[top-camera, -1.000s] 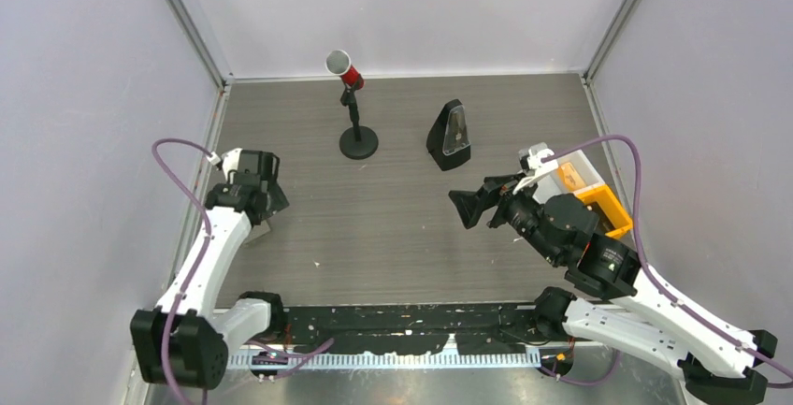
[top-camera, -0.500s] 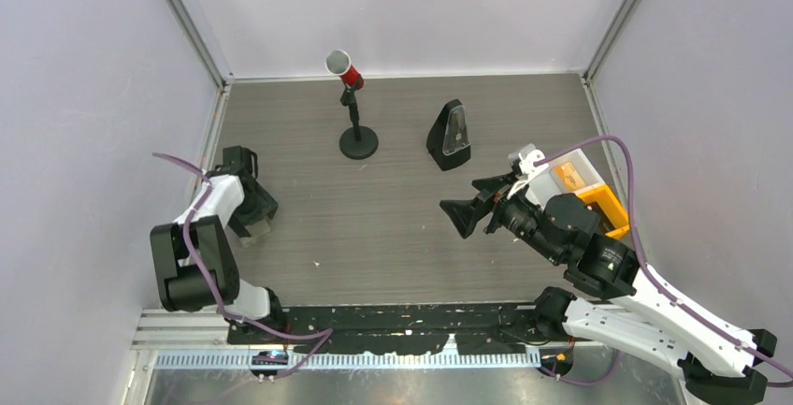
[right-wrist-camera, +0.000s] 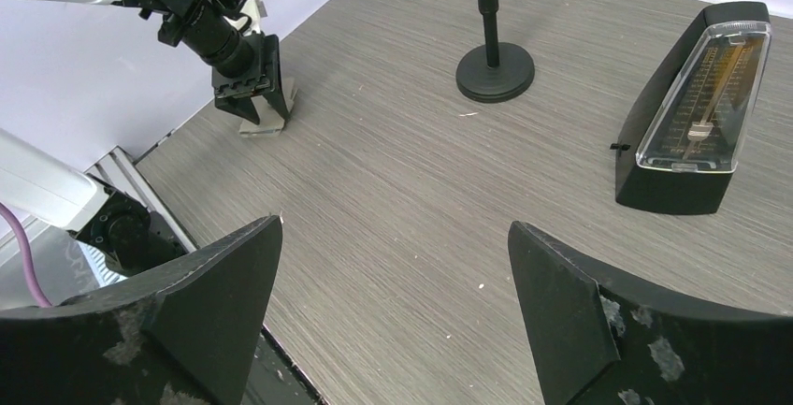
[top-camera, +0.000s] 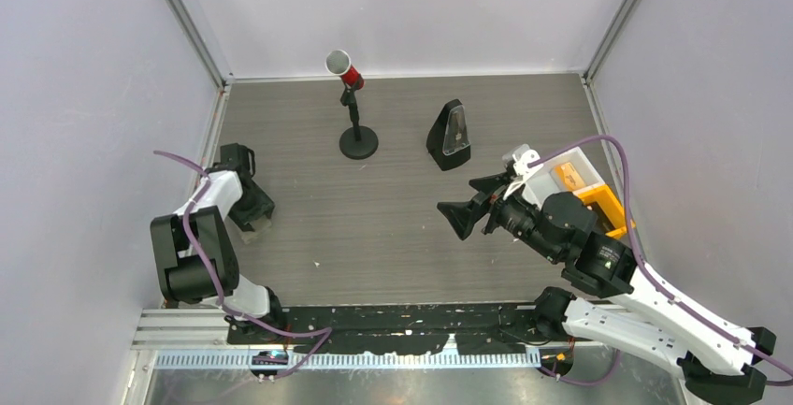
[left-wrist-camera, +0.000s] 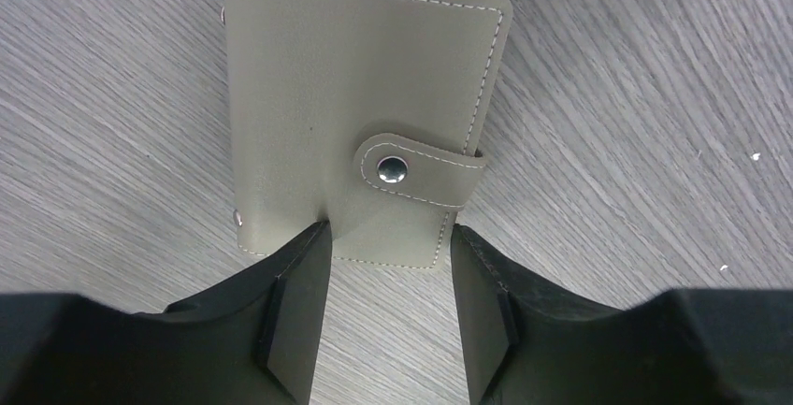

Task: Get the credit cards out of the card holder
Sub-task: Move the card holder to the center of the board.

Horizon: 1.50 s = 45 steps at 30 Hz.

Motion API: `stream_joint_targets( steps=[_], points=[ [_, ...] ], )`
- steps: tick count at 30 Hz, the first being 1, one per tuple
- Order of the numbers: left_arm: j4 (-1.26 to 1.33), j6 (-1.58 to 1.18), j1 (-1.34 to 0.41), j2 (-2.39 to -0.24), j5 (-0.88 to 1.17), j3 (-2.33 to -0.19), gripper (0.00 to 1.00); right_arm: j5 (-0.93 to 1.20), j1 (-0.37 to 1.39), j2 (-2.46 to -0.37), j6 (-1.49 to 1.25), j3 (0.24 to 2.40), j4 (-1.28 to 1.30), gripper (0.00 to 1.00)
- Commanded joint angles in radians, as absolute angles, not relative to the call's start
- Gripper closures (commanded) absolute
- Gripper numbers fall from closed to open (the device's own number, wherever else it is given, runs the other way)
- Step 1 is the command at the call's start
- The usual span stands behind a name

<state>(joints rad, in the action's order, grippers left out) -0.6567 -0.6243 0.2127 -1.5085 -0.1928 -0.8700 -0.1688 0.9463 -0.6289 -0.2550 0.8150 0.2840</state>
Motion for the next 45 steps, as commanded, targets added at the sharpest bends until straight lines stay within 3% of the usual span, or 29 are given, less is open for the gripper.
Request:
stream_joint_targets(
  steps=[1, 10, 17, 32, 45],
  points=[
    [-0.634, -0.613, 0.218, -1.490, -0.091, -0.885, 0.50, -0.175, 0.945, -0.640, -0.229, 0.860, 0.242, 0.00],
    [-0.629, -0.632, 0.204, -1.415, 0.052, -0.832, 0.52, -0.212, 0.945, -0.642, -0.236, 0.866, 0.252, 0.00],
    [-0.674, -0.637, 0.205, -1.364, -0.108, -0.907, 0.48, -0.215, 0.946, -0.642, -0.255, 0.878, 0.268, 0.00],
    [-0.662, -0.651, 0.252, -1.539, -0.171, -0.996, 0.58, -0.233, 0.945, -0.598, -0.245, 0.888, 0.309, 0.00],
    [-0.634, -0.688, 0.270, -1.578, -0.121, -0.974, 0.59, -0.246, 0.945, -0.627, -0.215, 0.908, 0.305, 0.00]
  ],
)
